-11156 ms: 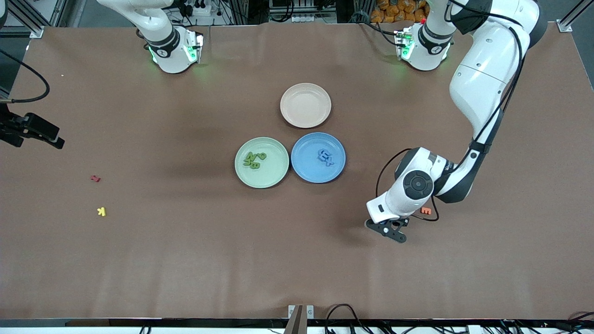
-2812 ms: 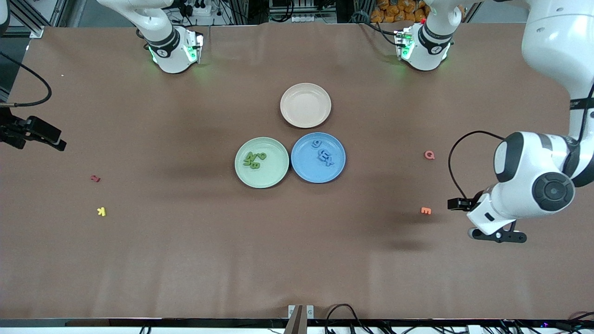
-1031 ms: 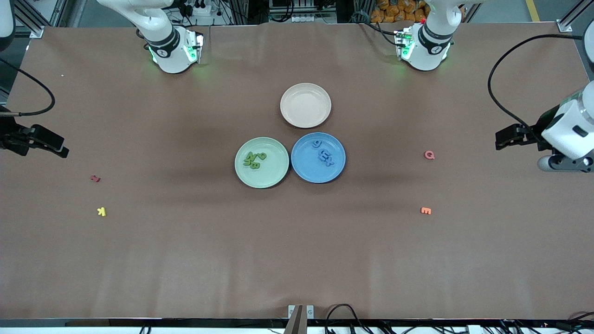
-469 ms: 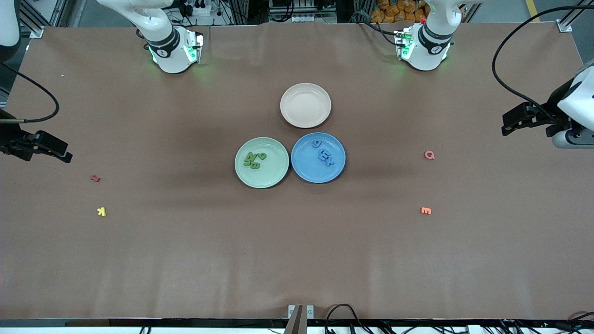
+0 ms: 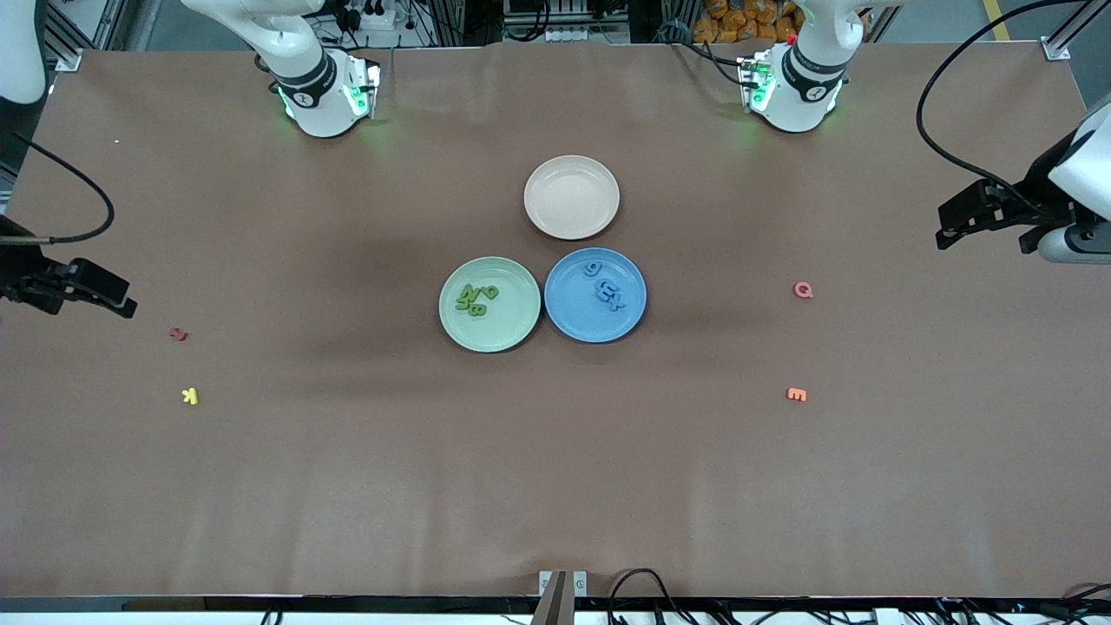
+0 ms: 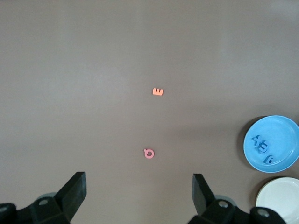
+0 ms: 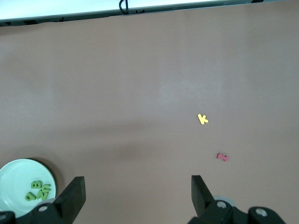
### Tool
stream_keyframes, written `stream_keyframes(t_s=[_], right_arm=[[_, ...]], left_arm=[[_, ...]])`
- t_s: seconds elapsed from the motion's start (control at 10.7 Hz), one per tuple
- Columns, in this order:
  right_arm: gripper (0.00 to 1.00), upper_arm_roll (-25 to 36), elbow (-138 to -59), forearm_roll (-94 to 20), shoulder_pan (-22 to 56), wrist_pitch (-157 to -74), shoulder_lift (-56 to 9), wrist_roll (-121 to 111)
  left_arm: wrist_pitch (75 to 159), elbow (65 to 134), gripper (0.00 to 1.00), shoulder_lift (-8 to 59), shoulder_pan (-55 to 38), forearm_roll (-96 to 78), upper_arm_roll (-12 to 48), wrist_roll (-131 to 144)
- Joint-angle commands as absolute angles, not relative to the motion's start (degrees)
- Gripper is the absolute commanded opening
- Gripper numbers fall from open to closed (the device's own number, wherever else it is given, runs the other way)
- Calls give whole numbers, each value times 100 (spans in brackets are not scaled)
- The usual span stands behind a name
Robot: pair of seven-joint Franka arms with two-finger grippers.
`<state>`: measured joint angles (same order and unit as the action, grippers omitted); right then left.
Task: Sort letters by color into matching plates
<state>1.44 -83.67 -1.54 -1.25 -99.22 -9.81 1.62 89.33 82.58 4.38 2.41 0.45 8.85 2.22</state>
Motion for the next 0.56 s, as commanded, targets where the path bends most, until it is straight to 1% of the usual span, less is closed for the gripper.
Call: stream_keyframes(t_s=[0.0, 0.47], right_arm=[[100, 132, -8341, -97, -150, -10063, -1063, 229], [100, 123, -8341, -114, -97, -9967, -1002, 237]], left_arm=[[9473, 8840, 100, 45, 272, -88, 932, 132], [9413, 8877, 100, -70, 307, -79, 888, 114]])
